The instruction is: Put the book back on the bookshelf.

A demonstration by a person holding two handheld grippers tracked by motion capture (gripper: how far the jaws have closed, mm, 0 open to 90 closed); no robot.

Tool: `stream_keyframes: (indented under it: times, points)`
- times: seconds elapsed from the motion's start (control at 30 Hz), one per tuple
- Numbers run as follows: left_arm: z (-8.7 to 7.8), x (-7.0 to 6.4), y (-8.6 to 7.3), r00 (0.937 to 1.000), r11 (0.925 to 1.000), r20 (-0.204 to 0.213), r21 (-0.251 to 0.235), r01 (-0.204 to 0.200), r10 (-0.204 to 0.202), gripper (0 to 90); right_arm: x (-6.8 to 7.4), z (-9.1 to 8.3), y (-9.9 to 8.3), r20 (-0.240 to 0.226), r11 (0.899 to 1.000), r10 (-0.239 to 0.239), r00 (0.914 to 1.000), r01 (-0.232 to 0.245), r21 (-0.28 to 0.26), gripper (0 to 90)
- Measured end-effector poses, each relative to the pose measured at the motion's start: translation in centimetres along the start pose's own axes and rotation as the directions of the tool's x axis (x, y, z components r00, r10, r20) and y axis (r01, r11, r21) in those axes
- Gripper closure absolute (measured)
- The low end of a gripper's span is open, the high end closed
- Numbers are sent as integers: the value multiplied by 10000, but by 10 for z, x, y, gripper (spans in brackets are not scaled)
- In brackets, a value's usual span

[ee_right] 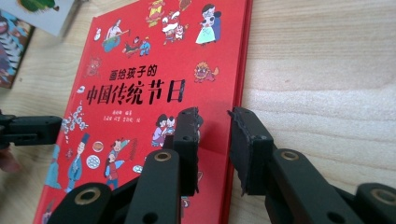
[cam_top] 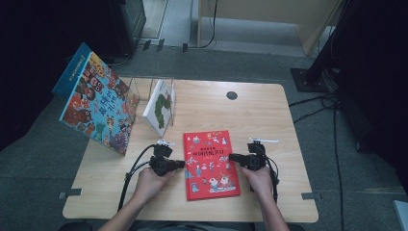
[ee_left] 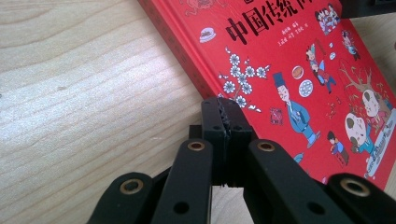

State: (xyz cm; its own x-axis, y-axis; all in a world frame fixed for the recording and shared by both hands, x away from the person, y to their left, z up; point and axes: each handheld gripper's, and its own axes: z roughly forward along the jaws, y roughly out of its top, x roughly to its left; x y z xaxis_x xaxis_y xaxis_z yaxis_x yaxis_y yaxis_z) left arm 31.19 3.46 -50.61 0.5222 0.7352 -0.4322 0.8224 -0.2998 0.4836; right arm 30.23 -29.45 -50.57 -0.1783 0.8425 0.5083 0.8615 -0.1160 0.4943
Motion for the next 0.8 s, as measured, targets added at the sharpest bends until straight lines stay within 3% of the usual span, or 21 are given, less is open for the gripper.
stream_keyframes:
  times: [0.3, 0.47, 0.6, 0.8]
  points:
    - [0, -2, -1, 9999, 10000, -113, -85, -21, 20, 900, 16, -19, 11, -132, 9962, -814, 9966, 809, -334, 738]
    - [1, -1, -2, 9996, 9998, 198, -26, 193, -192, 900, 43, -41, 30, -353, 9865, -1601, 9865, 1586, -420, 731]
    - [2, -2, -2, 9989, 9997, 403, 36, 226, -227, 899, 71, -52, 47, -256, 9666, -2557, 9664, 2551, -269, 729]
    - [4, -3, -3, 9975, 9996, 649, 89, 278, -283, 900, 114, -56, 66, -126, 9306, -3630, 9317, 3632, 464, 701]
